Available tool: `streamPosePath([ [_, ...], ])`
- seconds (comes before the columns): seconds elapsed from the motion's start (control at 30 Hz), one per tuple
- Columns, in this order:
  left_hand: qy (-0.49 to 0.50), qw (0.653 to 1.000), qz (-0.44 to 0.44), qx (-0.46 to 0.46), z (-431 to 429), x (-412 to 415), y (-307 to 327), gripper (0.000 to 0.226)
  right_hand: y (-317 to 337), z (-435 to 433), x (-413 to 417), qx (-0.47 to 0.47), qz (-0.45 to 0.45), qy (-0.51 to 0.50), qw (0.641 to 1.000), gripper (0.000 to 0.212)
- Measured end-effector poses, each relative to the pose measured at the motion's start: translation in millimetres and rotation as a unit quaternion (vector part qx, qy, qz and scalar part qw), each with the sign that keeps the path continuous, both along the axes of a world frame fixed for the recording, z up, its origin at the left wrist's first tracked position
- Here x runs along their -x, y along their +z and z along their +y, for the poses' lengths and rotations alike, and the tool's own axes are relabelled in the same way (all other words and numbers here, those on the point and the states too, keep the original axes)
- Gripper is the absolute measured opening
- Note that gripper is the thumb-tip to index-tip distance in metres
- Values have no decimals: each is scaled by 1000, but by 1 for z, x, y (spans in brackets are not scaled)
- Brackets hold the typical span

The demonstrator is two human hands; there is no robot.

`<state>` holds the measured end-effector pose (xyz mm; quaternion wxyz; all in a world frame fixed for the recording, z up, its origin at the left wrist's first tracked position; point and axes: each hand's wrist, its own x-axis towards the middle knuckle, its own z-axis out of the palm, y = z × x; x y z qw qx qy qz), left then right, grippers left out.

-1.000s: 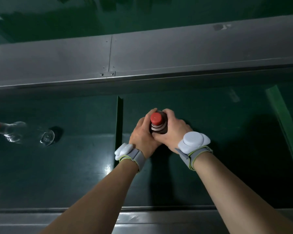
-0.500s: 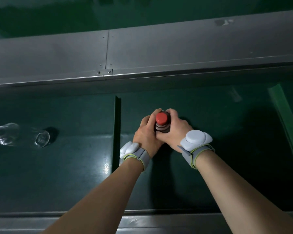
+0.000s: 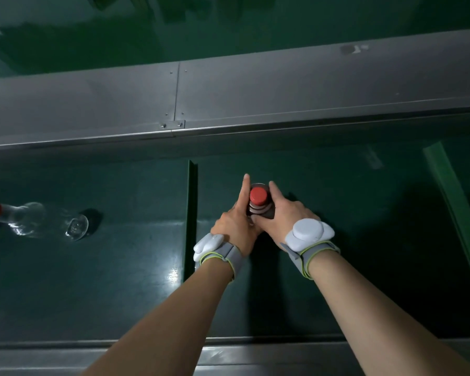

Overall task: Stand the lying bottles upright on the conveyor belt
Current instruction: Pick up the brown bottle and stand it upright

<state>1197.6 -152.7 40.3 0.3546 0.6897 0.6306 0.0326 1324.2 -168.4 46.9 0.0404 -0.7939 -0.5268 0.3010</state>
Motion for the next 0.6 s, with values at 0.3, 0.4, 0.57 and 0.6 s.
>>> streamPosePath([
  [0.3, 61, 998, 25, -2, -17, 2, 12, 72, 21, -30, -12, 4, -9, 21, 1000, 61],
  [0.4, 56, 998, 14, -3, -28, -3, 20, 67, 28, -44, -11, 0, 2, 33, 999, 55],
  [0.57, 46, 999, -15, -3, -50, 1, 31, 48, 30, -67, -8, 11, 10, 45, 999, 61],
  [0.6, 48, 999, -17, 3, -55, 3, 31, 49, 29, -71, -7, 16, 9, 47, 999, 62],
])
